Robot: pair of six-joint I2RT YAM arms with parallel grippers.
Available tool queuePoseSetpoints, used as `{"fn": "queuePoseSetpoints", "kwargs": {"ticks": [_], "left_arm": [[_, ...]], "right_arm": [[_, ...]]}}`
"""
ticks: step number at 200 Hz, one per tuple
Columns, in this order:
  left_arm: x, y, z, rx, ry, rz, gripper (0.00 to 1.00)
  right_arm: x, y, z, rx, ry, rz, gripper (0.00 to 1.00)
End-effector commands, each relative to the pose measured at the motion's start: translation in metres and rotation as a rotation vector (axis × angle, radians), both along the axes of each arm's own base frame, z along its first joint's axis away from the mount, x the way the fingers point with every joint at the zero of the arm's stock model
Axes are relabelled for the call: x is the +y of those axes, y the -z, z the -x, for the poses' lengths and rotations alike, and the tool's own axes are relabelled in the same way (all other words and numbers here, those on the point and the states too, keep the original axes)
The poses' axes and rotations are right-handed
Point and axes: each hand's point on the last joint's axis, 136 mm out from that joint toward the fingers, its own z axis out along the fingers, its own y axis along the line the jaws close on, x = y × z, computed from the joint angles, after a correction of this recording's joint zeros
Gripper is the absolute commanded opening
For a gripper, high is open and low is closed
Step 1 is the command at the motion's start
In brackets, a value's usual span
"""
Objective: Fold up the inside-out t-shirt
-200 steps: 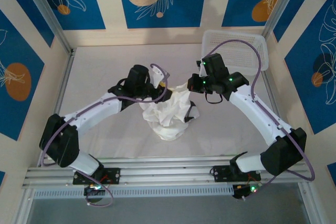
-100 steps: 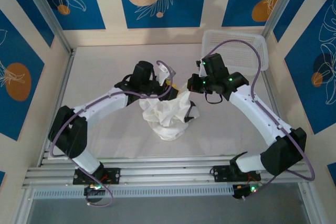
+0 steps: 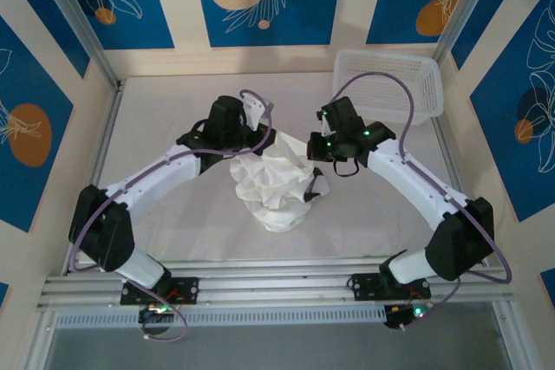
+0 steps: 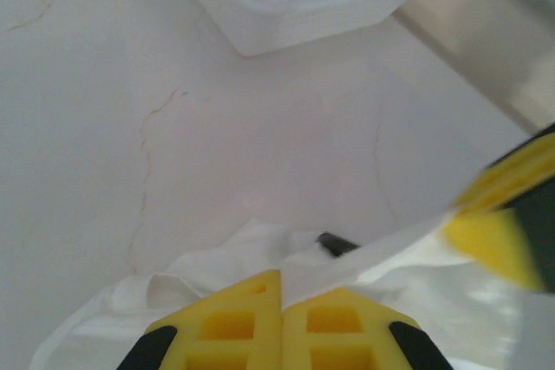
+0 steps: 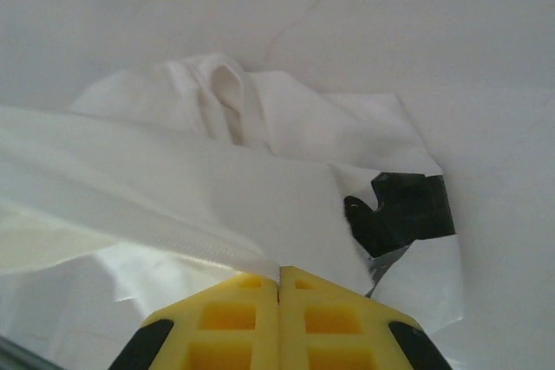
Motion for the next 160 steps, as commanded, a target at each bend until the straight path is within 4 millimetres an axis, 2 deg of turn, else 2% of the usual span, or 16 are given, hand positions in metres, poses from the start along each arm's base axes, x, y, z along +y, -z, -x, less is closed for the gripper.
{"fn": "queuePoseSetpoints", "kwargs": {"ticks": [1,11,25,40,69,86,108,126,135,145,160], "left_arm": [[0.007,-0.037,0.003,0.015,-0.031,0.077,0.0],[0.005,-0.041,0.007,0.025,-0.017,0.1,0.0],[0.003,-0.045,0.009,0.036,-0.007,0.12,0.0],[0.003,-0.047,0.009,0.043,-0.019,0.129,0.0],[0.011,-0.06,0.008,0.028,-0.061,0.125,0.0],[0.033,-0.069,0.006,-0.01,-0.151,0.069,0.0],[0.082,-0.093,0.004,-0.101,-0.321,-0.014,0.0],[0.123,-0.115,0.009,-0.171,-0.445,-0.033,0.0],[0.139,-0.124,0.013,-0.194,-0.482,-0.021,0.0],[0.149,-0.132,0.02,-0.214,-0.502,-0.01,0.0],[0.158,-0.135,0.032,-0.228,-0.503,-0.008,0.0]], "right_arm": [[-0.013,0.015,0.008,0.014,-0.018,0.127,0.11],[-0.002,0.007,0.009,-0.018,-0.059,0.115,0.18],[0.027,-0.006,0.013,-0.1,-0.171,0.114,0.32],[0.045,-0.007,0.009,-0.146,-0.204,0.149,0.44],[0.042,0.014,-0.012,-0.097,-0.105,0.247,0.49],[0.039,0.025,-0.011,-0.057,-0.107,0.292,0.38],[0.049,0.026,0.009,-0.008,-0.188,0.253,0.21],[0.062,0.03,0.036,0.013,-0.25,0.183,0.17],[0.075,0.034,0.054,0.034,-0.29,0.121,0.18],[0.091,0.039,0.076,0.067,-0.349,0.047,0.24],[0.109,0.029,0.095,0.082,-0.399,-0.046,0.35]]}}
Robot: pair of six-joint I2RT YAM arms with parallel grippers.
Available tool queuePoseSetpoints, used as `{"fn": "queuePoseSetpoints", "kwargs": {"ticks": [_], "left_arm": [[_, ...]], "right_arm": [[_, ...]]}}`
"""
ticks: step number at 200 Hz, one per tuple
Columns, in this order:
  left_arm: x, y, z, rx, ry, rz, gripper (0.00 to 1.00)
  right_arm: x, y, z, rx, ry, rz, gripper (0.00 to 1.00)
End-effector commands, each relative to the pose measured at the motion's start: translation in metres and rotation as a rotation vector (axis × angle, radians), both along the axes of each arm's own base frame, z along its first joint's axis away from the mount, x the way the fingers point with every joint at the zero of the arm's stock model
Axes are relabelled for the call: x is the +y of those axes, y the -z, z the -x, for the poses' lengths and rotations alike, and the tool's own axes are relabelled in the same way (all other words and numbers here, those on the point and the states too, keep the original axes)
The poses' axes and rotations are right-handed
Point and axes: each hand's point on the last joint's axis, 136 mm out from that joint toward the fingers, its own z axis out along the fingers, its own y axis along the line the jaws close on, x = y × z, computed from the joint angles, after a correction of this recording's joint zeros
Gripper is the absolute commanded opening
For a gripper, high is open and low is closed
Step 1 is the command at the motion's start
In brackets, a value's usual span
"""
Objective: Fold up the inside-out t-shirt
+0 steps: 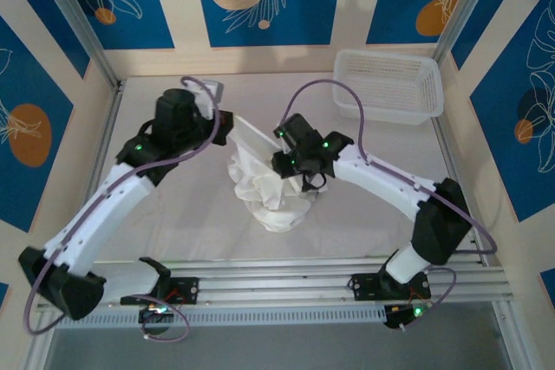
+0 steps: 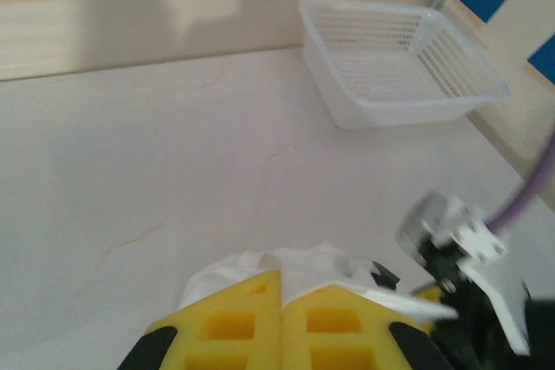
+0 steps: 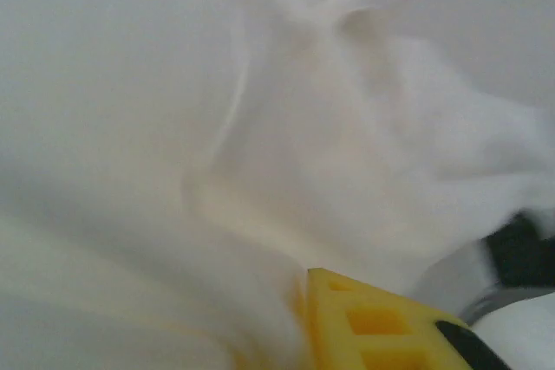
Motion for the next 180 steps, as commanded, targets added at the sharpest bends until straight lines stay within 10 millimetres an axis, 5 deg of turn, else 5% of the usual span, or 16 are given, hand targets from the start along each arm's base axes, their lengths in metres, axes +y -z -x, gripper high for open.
{"fn": "queuePoseSetpoints", "kwargs": {"ticks": [1,34,55,70,95,109,118,134,145,166,180], "left_arm": [[0.045,-0.034,0.003,-0.123,-0.151,-0.018,0.0],[0.057,-0.005,0.036,-0.082,-0.131,-0.029,0.0],[0.082,0.021,0.065,-0.088,-0.192,-0.027,0.0],[0.09,0.032,0.091,-0.155,-0.166,0.02,0.0],[0.093,0.022,0.131,-0.349,-0.085,0.148,0.0],[0.115,0.019,0.137,-0.396,-0.184,0.15,0.06],[0.127,0.015,0.139,-0.422,-0.236,0.139,0.21],[0.141,0.007,0.138,-0.458,-0.312,0.131,0.46],[0.147,0.002,0.134,-0.469,-0.355,0.135,0.55],[0.139,-0.005,0.116,-0.456,-0.369,0.169,0.57],[0.105,-0.001,0.091,-0.363,-0.265,0.182,0.57]], "right_arm": [[0.018,0.01,0.052,0.16,-0.102,-0.091,0.36],[0.044,-0.074,0.061,0.024,-0.247,-0.331,0.52],[0.046,-0.126,0.068,-0.122,-0.343,-0.468,0.65],[0.038,-0.149,0.064,-0.243,-0.344,-0.543,0.78],[0.016,-0.172,0.046,-0.433,-0.245,-0.658,0.87],[0.001,-0.17,0.03,-0.462,-0.155,-0.664,0.87],[-0.009,-0.16,0.016,-0.455,-0.079,-0.62,0.87],[-0.039,-0.125,-0.016,-0.393,0.119,-0.439,0.85],[-0.059,-0.097,-0.03,-0.313,0.212,-0.319,0.84],[-0.081,-0.049,-0.041,-0.116,0.294,-0.203,0.83],[-0.084,-0.023,-0.042,-0.003,0.297,-0.181,0.82]]}}
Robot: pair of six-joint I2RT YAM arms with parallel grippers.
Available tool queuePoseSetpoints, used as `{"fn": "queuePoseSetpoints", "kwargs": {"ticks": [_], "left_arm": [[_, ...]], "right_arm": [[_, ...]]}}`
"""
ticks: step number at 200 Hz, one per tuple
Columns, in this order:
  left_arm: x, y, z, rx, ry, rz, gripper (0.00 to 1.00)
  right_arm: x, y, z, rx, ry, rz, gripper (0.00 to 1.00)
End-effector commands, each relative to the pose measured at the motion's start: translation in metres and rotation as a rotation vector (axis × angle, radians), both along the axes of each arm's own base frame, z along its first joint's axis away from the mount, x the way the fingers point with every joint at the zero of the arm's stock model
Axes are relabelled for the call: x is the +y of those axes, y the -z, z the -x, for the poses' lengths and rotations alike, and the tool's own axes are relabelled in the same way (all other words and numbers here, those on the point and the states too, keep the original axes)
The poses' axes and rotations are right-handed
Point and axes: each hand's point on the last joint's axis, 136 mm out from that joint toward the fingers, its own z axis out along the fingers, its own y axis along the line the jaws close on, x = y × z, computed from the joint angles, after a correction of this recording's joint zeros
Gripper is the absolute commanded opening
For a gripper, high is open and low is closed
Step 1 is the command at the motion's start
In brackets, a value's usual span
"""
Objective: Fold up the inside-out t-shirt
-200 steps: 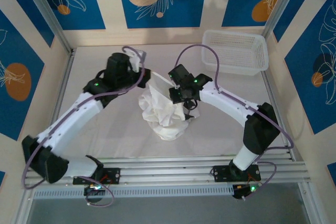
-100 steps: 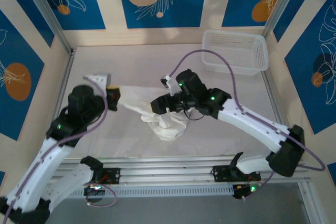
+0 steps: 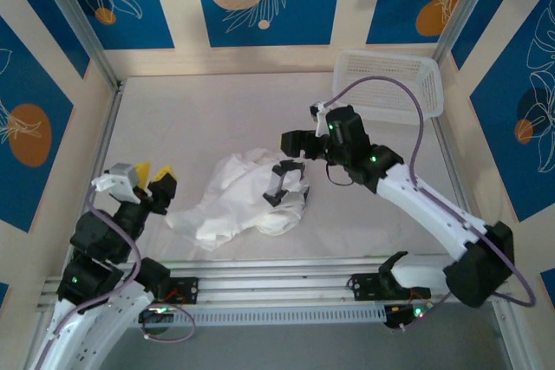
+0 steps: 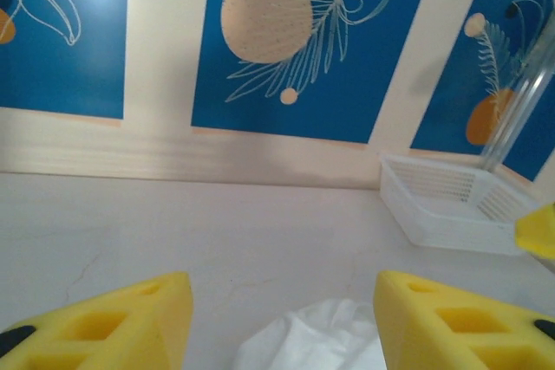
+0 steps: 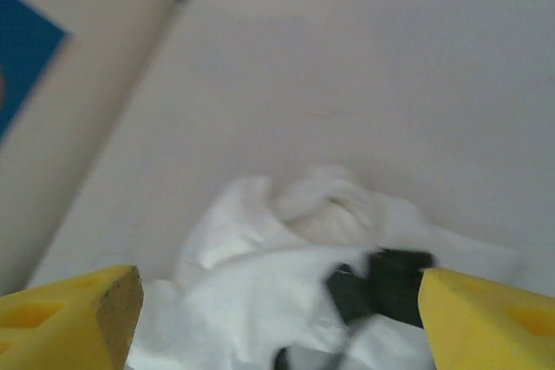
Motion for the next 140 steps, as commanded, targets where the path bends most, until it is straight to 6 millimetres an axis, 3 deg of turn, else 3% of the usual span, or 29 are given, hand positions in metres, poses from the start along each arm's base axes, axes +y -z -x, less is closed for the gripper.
{"fn": "queuePoseSetpoints", "kwargs": {"ticks": [1,14,31,55,67,87,140], "left_arm": [[-0.027,-0.01,-0.035,0.051,0.051,0.044,0.57],[-0.075,0.007,-0.063,0.225,0.215,0.032,0.57],[-0.131,0.053,-0.092,0.507,0.36,-0.031,0.57],[-0.181,0.102,-0.116,0.67,0.449,-0.101,0.59],[-0.193,0.123,-0.128,0.72,0.452,-0.133,0.6],[-0.196,0.153,-0.148,0.778,0.398,-0.202,0.61],[-0.215,0.21,-0.183,0.93,0.405,-0.388,0.62]], "right_arm": [[-0.025,0.052,0.005,0.242,0.064,0.092,0.82],[-0.03,0.073,0.004,0.314,0.08,0.099,0.82],[-0.038,0.097,0.002,0.386,0.109,0.093,0.82],[-0.042,0.123,0.006,0.479,0.1,0.048,0.81],[-0.035,0.133,0.01,0.527,0.051,0.02,0.8],[-0.027,0.147,0.014,0.591,0.009,0.021,0.8],[-0.003,0.168,0.012,0.646,-0.01,0.014,0.75]]}}
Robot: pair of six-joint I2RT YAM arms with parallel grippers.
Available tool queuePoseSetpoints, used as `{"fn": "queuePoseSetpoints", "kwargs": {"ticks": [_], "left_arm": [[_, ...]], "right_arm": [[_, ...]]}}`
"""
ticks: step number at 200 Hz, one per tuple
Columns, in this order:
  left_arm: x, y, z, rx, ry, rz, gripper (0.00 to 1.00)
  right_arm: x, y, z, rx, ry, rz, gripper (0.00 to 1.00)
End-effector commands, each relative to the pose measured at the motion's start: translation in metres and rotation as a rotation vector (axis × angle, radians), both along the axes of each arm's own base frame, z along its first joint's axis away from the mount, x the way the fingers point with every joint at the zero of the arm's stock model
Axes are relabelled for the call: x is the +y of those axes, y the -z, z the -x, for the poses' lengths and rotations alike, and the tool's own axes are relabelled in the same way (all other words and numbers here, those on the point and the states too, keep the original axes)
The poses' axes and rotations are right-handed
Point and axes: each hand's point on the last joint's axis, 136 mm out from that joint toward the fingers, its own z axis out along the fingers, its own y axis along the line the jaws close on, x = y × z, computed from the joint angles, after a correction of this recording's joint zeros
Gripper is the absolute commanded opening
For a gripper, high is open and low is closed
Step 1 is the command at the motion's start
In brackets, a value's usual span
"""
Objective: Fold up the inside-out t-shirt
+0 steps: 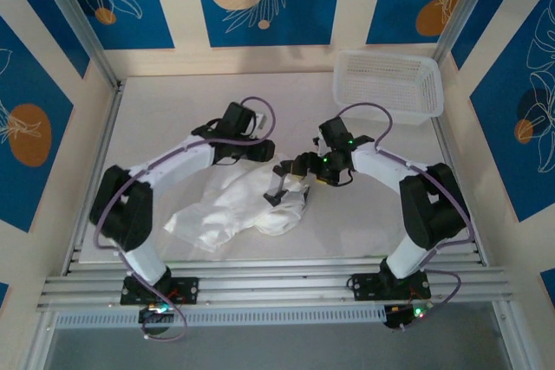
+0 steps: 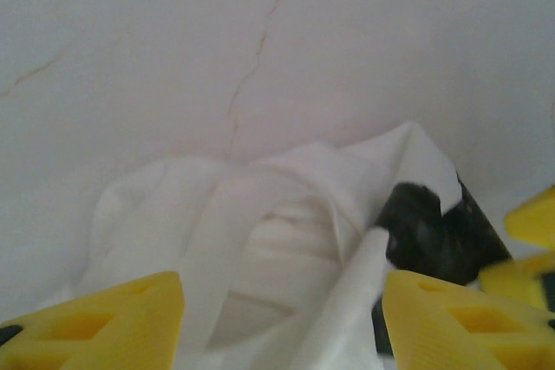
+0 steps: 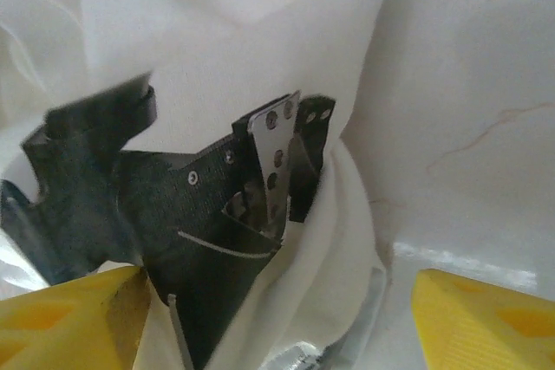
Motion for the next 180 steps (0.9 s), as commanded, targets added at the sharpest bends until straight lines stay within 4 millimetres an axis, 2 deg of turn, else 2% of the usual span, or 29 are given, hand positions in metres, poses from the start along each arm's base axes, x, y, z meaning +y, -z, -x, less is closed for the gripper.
{"fn": "queuePoseSetpoints", "kwargs": {"ticks": [1,26,51,65,76,81,94,97,108,117,130,150,163,180], "left_arm": [[-0.003,0.014,-0.01,0.039,0.044,-0.093,0.62],[0.007,0.039,-0.019,0.047,0.051,-0.213,0.59],[0.009,0.056,-0.009,0.087,0.127,-0.232,0.54],[0.008,0.062,-0.003,0.109,0.162,-0.215,0.53],[0.007,0.066,0.0,0.121,0.183,-0.207,0.5],[0.007,0.066,0.0,0.122,0.185,-0.205,0.43],[0.005,0.059,-0.004,0.099,0.177,-0.174,0.06],[0.003,0.054,-0.006,0.089,0.175,-0.158,0.0],[-0.002,0.031,-0.013,0.041,0.165,-0.094,0.0],[-0.004,0.004,-0.019,-0.007,0.154,-0.038,0.0],[-0.007,-0.046,-0.026,-0.096,0.14,0.047,0.0],[-0.004,-0.134,-0.028,-0.247,0.118,0.178,0.0],[0.001,-0.184,-0.023,-0.337,0.11,0.245,0.0],[0.009,-0.23,-0.011,-0.429,0.105,0.302,0.0]], "right_arm": [[0.019,-0.006,-0.003,0.013,-0.015,-0.058,0.75],[0.024,-0.003,-0.003,0.021,-0.007,-0.06,0.73],[0.024,-0.001,-0.001,0.029,-0.003,-0.054,0.71],[0.024,0.0,-0.001,0.027,-0.006,-0.059,0.63],[0.026,-0.001,-0.001,0.025,-0.013,-0.07,0.5],[0.027,-0.003,-0.002,0.02,-0.012,-0.074,0.44],[0.028,-0.01,-0.005,0.001,-0.009,-0.083,0.23],[0.028,-0.013,-0.007,-0.01,-0.008,-0.085,0.19],[0.026,-0.027,-0.012,-0.059,0.001,-0.084,0.07],[0.023,-0.044,-0.018,-0.117,0.013,-0.078,0.03],[0.017,-0.076,-0.025,-0.227,0.023,-0.076,0.0],[0.008,-0.137,-0.028,-0.453,0.014,-0.104,0.0],[0.003,-0.177,-0.02,-0.616,-0.007,-0.144,0.0],[0.0,-0.211,-0.002,-0.794,-0.073,-0.191,0.0]]}}
